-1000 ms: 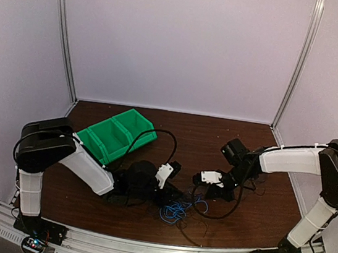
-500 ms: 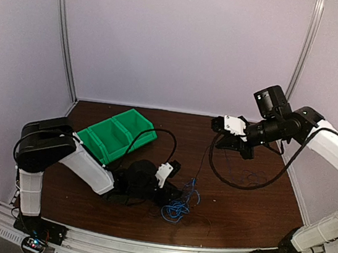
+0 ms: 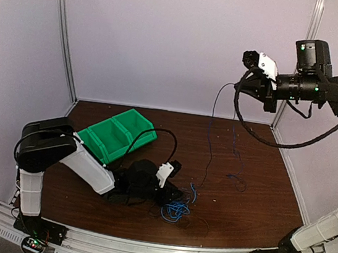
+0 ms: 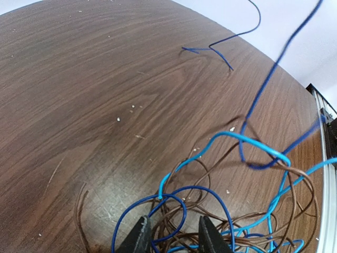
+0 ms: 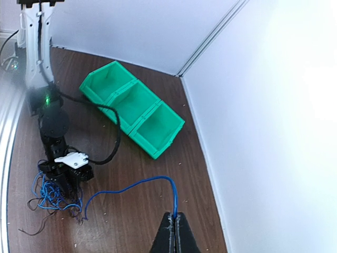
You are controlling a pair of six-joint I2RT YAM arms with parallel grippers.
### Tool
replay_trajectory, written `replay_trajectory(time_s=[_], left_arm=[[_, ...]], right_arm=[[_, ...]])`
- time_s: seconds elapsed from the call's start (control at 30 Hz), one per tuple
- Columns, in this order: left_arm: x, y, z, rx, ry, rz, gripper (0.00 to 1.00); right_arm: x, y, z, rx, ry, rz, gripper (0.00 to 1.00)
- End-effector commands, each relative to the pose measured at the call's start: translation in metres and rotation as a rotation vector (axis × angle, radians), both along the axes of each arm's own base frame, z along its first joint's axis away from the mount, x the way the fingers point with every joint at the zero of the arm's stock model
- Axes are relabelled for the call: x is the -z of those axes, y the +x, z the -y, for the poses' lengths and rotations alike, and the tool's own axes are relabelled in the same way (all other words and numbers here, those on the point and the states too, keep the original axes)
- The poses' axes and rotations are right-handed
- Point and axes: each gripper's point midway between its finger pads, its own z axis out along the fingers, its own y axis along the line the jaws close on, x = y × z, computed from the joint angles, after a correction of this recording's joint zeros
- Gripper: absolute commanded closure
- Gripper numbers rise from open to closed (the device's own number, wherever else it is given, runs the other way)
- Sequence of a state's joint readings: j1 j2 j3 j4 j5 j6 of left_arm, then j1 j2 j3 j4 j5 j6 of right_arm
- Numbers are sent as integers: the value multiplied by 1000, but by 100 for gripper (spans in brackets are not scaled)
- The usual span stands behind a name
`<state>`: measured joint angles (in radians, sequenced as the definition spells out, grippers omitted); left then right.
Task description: Untangle the cables
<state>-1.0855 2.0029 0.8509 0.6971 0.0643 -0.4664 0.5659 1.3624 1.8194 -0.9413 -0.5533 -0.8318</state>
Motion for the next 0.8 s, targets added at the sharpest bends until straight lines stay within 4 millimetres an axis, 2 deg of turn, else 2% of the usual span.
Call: replay_trajectory(time_s=[0.0,0.1,0.17,0.4,0.47,0.53,0.67,0.77], left_arm=[[-6,5,6,1,-23,7,68],[-6,5,7,2,-20,4,67],[-6,5,8,4,-21,4,67],[-3,5,9,11,-12,-1,67],[-5,5,10,12,-11,2,67],[-9,6,10,12,-17,13,67],[-24,5,5,2,-43,43,63],[-43,5,2,-8,-90,72,61]], right_arm=[[-56,12,14,51,97,77,100],[-95,16,23,76,154,158,100],[-112,20,27,94,176,199,100],[-147,36,29,141,227,291,100],[-142,44,29,154,213,291,100],[-129,54,26,166,195,270,100],[-87,74,26,199,160,192,100],[-53,86,29,214,149,123,100]])
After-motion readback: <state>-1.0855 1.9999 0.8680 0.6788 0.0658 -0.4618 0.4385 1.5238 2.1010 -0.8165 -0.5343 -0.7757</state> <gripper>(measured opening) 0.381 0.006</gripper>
